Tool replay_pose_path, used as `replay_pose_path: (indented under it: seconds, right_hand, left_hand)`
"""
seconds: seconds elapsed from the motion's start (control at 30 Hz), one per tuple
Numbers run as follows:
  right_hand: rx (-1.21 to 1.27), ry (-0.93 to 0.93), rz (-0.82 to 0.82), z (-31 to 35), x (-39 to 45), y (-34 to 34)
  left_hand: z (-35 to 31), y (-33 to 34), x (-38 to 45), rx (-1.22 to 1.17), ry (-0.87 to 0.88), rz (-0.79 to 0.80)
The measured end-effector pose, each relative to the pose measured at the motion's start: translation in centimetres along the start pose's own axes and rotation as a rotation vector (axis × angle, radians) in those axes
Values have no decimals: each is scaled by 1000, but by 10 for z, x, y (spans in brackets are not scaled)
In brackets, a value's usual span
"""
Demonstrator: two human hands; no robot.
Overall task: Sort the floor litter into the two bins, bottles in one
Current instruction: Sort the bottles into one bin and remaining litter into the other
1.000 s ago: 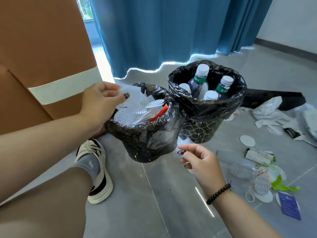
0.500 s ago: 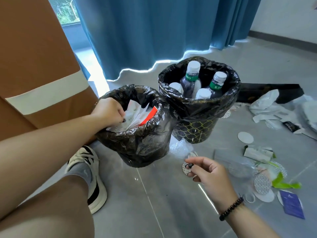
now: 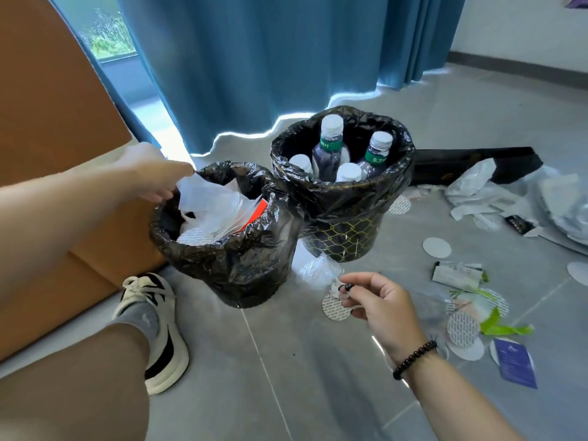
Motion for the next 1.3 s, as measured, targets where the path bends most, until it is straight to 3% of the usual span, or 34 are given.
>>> replay_pose_path:
  seconds: [0.2,0.37,0.47,0.57,0.7,0.77,0.87,1.0,1.07,1.13,1.23,1.3]
  right_hand:
    - [37,-67,8,20,-9,-6]
    - [-5,-40,33,23,-16,-11]
    - [-84,-52,43,20,-17,-19]
    - [-134,-52,25,14,-14,-27]
    - [-151,6,-8,1,-5,-38]
    - [-161,38,-36,-6,1,-46]
    - [-165,94,-89,-18,13,-60]
    - [-160,155,-156,-30,27,-81]
    - [-152,186,-197,-34,34,-91]
    - [-132,207,-223,-38,40,-98]
    - [-124,226,-266,-50,50,-106]
    - [-127,222,-281,-58,57,-107]
  left_hand:
    - [-32,-13,-32,442,240,-183]
    - [-64,-2,-87,294,549,-418]
    - [-74,26,-134,254,886,-513]
    - [-75,65,-166,261,1202,-438]
    - [-66,129,-186,571,1507,-333]
    - [-61,158,-183,638,1518,-225]
    - [-64,201,-167,660,1401,-128]
    - [-71,243,-136,471,885,8]
    - [-70,262,-127,324,730,128]
    - [-71,278,-123,288,743,183]
    - [-84,297,-118,429,855,204]
    - [-93,302,-111,507,841,192]
Point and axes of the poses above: each hand's wrist, its own x-axis towards the middle knuckle, its own y-axis out of the palm, z = x × y, the point moved 4 cm from there along x, towards the middle knuckle, and after that the axes turned 9 degrees about x, right-handed, at the moved point
